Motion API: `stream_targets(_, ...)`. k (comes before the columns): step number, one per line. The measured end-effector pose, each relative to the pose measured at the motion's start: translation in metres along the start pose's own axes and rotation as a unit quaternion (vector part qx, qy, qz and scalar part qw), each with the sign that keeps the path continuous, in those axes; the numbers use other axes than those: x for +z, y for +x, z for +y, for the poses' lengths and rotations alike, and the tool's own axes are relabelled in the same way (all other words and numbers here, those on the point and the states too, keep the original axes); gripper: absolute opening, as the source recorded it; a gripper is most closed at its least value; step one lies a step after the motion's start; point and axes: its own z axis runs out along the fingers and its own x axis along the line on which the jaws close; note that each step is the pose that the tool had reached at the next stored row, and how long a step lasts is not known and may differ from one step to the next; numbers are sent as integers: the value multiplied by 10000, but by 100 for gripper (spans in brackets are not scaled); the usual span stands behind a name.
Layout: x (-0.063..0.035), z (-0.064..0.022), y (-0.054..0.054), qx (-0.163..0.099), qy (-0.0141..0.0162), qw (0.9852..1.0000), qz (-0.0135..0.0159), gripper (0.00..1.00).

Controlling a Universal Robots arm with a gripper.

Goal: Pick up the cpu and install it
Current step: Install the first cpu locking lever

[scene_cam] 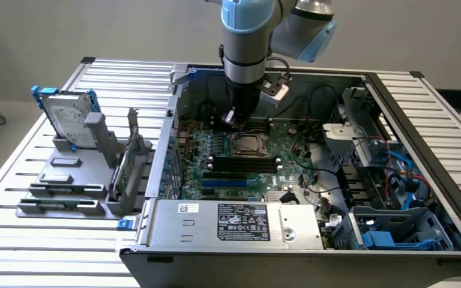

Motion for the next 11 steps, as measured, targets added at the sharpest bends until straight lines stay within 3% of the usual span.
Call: stream_targets(11,2,24,17,17,3,10000,-26,11)
